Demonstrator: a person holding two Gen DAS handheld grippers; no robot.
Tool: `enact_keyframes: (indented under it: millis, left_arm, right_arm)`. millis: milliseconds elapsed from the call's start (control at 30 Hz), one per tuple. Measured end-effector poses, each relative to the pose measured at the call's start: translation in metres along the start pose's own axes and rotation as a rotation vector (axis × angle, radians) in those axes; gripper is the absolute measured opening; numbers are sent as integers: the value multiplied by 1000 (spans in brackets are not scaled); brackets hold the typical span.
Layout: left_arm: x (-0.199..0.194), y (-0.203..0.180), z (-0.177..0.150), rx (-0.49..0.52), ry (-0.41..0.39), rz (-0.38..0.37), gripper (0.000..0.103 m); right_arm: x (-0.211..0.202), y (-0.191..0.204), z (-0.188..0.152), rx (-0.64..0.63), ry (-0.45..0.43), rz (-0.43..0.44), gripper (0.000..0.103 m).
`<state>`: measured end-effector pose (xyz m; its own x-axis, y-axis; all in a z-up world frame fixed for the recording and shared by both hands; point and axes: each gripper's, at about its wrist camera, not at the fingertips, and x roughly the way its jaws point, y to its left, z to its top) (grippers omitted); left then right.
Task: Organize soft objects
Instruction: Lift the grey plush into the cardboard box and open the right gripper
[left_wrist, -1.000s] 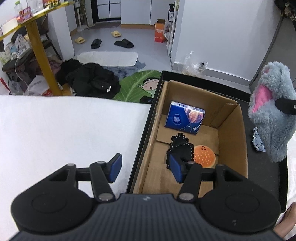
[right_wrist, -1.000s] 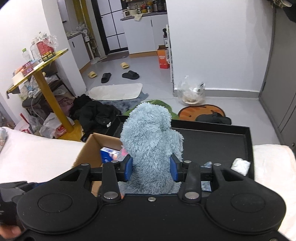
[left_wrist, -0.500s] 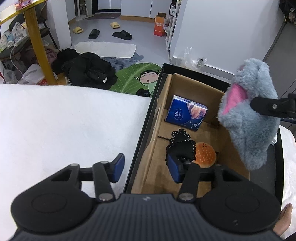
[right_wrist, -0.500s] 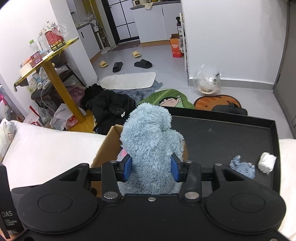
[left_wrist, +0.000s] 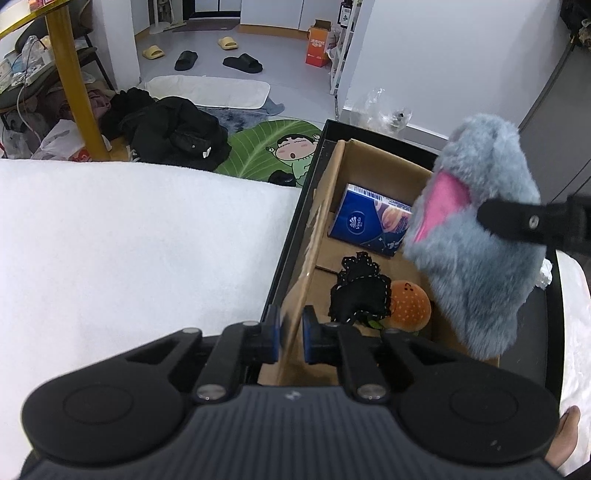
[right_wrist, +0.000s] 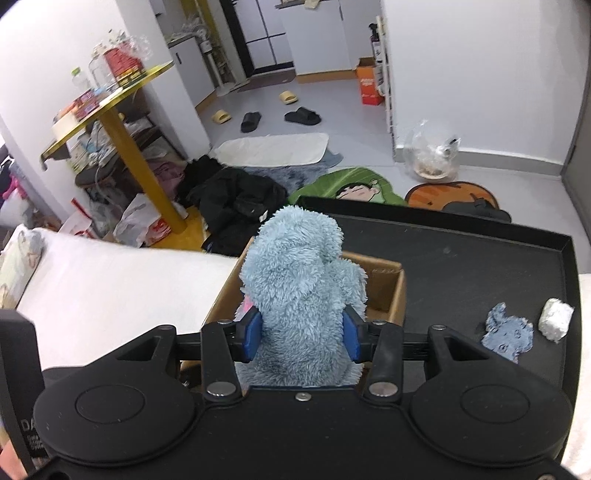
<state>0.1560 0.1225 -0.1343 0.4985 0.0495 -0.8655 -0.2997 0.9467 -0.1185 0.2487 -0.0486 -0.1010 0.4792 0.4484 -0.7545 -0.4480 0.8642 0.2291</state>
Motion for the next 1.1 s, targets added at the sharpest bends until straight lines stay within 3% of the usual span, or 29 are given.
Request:
enact_keyframes:
  millis: [133, 300, 467, 633, 1100]
  left_arm:
    - [0, 1, 0, -4, 2, -4, 11]
    - [0, 4, 2, -25, 10, -9, 13]
    - [-3, 2, 3, -22, -8, -5, 19]
    - [-11, -3, 1, -1, -54, -6, 53]
    - [-14, -19, 0, 62, -77, 47, 62]
  right_arm:
    - [4, 4, -5, 26, 26, 32, 46]
    - [1, 7, -8, 61, 44, 132, 65]
    - [-13, -11, -2, 104, 11, 122, 69]
    - [-29, -40, 0, 116, -27, 89, 72]
    - [-40, -112, -23, 185, -51, -22, 79]
